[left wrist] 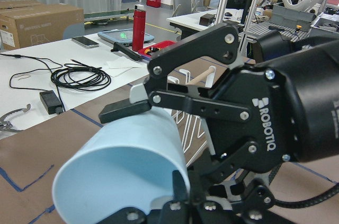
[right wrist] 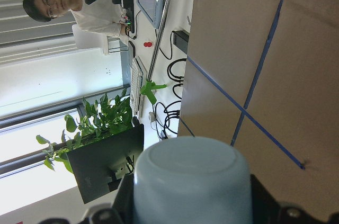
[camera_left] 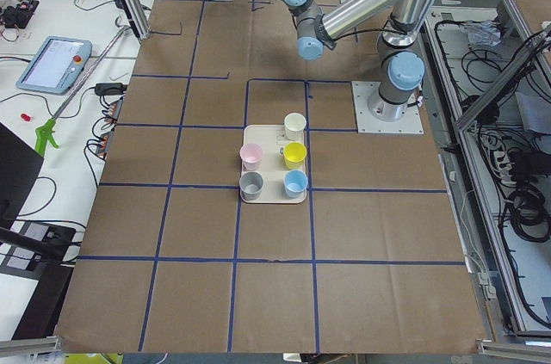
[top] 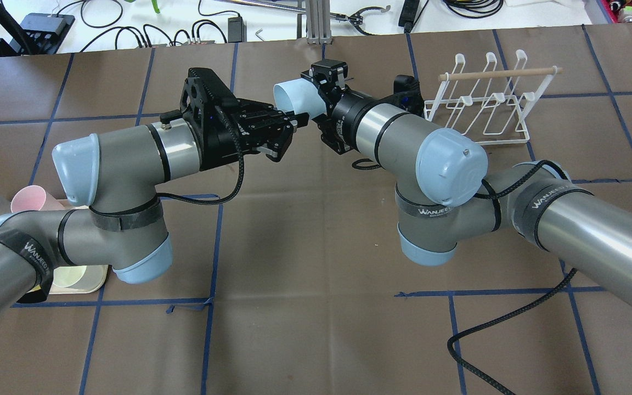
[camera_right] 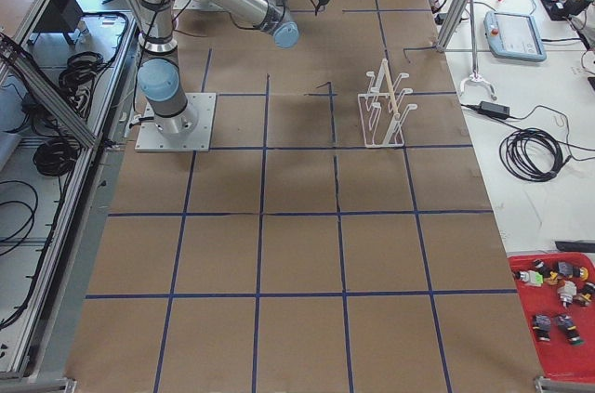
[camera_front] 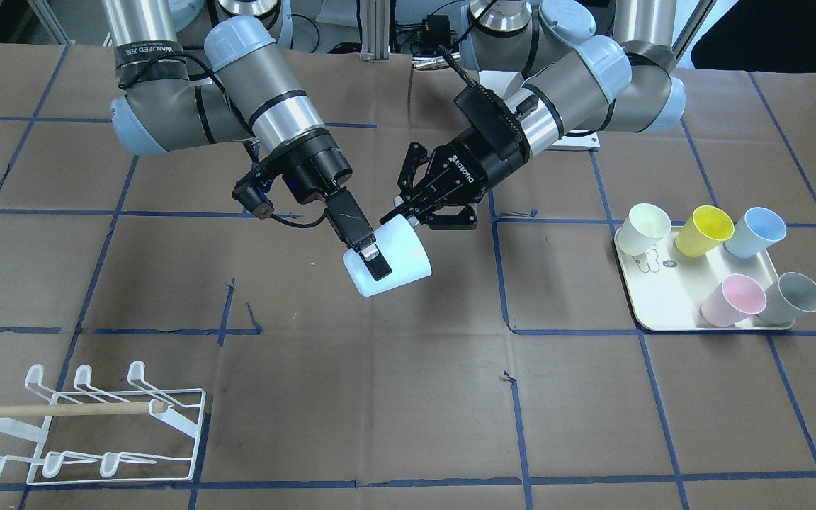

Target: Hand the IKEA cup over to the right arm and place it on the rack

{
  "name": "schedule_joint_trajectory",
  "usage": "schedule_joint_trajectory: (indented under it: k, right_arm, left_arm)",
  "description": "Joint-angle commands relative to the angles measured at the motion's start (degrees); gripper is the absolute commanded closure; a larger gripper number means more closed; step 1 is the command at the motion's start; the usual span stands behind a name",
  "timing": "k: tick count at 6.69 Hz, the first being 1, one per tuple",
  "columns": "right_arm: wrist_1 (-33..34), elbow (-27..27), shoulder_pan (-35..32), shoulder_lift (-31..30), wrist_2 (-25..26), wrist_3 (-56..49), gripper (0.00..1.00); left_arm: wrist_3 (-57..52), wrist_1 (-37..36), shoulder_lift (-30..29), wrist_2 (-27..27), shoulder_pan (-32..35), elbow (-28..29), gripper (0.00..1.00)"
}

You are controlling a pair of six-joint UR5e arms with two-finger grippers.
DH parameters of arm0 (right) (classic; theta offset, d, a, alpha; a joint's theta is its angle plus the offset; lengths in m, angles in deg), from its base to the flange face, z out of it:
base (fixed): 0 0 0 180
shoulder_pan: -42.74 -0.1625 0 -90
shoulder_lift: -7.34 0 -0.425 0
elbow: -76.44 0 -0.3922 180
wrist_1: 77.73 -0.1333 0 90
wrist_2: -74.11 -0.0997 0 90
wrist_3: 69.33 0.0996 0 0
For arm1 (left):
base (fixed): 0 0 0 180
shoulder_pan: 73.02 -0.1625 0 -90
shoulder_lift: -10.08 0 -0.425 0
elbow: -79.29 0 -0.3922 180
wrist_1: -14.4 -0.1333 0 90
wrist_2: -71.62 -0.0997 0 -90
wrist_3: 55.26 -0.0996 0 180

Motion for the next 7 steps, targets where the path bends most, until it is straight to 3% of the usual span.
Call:
schedule_joint_trajectory:
  k: [1, 2, 4, 6, 7]
  right_arm:
    - [-0.01, -0.17, 0.02, -0.05, -0.08, -0.09, 0.59]
    - [-0.01, -0.17, 0.10, -0.13, -0.17, -0.09, 0.61]
    - [0.08, -0.43, 0.19, -0.05, -0.26, -0.27, 0.67]
    - [0.17, -0.61, 0.89, 0.04, -0.08, -0.44, 0.69]
    - [0.25, -0.87, 2.29, 0.04, 0.01, -0.79, 0.70]
  left_arm:
    - [5.45, -0.63, -0.08, -0.10, -0.03, 0.36, 0.22]
    - [6.79, -0.55, -0.08, -0.10, -0.38, 0.36, 0.01]
    - [7.06, -0.72, 0.79, -0.19, -2.39, 0.02, 0.01]
    - [7.33, -1.51, 1.58, 0.51, -11.51, -0.08, 0.01]
    - [7.41, -1.34, 1.50, -0.18, -12.68, 0.71, 0.01]
